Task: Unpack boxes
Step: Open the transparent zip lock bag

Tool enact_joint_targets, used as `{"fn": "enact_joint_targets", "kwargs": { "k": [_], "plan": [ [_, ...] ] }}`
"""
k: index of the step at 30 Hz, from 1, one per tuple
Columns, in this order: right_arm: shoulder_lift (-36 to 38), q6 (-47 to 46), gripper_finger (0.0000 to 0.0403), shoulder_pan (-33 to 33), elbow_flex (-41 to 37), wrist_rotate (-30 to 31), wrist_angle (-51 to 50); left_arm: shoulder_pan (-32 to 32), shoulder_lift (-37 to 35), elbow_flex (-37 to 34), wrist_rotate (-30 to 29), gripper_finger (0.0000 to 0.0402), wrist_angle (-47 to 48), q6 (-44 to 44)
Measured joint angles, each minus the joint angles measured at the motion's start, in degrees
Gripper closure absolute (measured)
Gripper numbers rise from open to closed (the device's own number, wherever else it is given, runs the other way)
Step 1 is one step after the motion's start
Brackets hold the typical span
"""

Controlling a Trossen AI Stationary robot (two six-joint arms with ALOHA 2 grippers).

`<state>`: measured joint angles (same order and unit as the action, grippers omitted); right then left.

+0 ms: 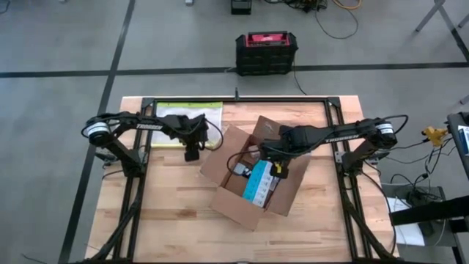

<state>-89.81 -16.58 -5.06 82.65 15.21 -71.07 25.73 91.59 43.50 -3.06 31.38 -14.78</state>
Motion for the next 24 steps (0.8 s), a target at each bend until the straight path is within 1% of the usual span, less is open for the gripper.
{"fn": "enact_joint_targets", "kwargs": {
  "k": [1, 3, 4, 7, 10, 13, 19, 24],
  "plan": [
    [0.6, 0.1, 0.0403, -0.4, 0.0, 1.2, -0.1, 0.2, -0.8, -0.1, 0.2, 0.038, -0.2, 0.4],
    [2.0, 0.3, 0.0403, -1.2, 0.0, 3.7, -0.1, 0.8, -3.0, -0.4, -0.7, 0.0391, -0.3, 0.7],
    [2.7, 0.6, 0.0403, -1.7, 0.0, 4.9, -0.1, 1.1, -4.1, -0.6, -2.2, 0.0394, -0.1, 1.0],
    [5.0, 0.8, 0.0403, -3.1, 0.0, 7.7, -0.1, 2.7, -9.3, 0.0, -5.1, 0.0399, 1.1, 1.8],
    [7.4, 0.7, 0.0403, -4.0, 0.0, 9.9, 0.1, 4.5, -14.5, 1.6, -9.4, 0.04, 4.1, 2.0],
    [9.3, 1.3, 0.0403, -4.8, 0.0, 12.2, 1.1, 6.0, -21.1, 4.6, -12.1, 0.04, 5.5, 2.4],
    [11.4, 8.4, 0.0403, -5.2, 0.0, 14.8, 7.5, 6.1, -32.5, 12.5, -11.9, 0.0401, 6.1, 2.4],
    [11.3, 16.8, 0.04, -5.2, -0.1, 15.0, 13.7, 2.8, -39.3, 17.6, -6.3, 0.0401, 6.7, 3.4]
  ]
}}
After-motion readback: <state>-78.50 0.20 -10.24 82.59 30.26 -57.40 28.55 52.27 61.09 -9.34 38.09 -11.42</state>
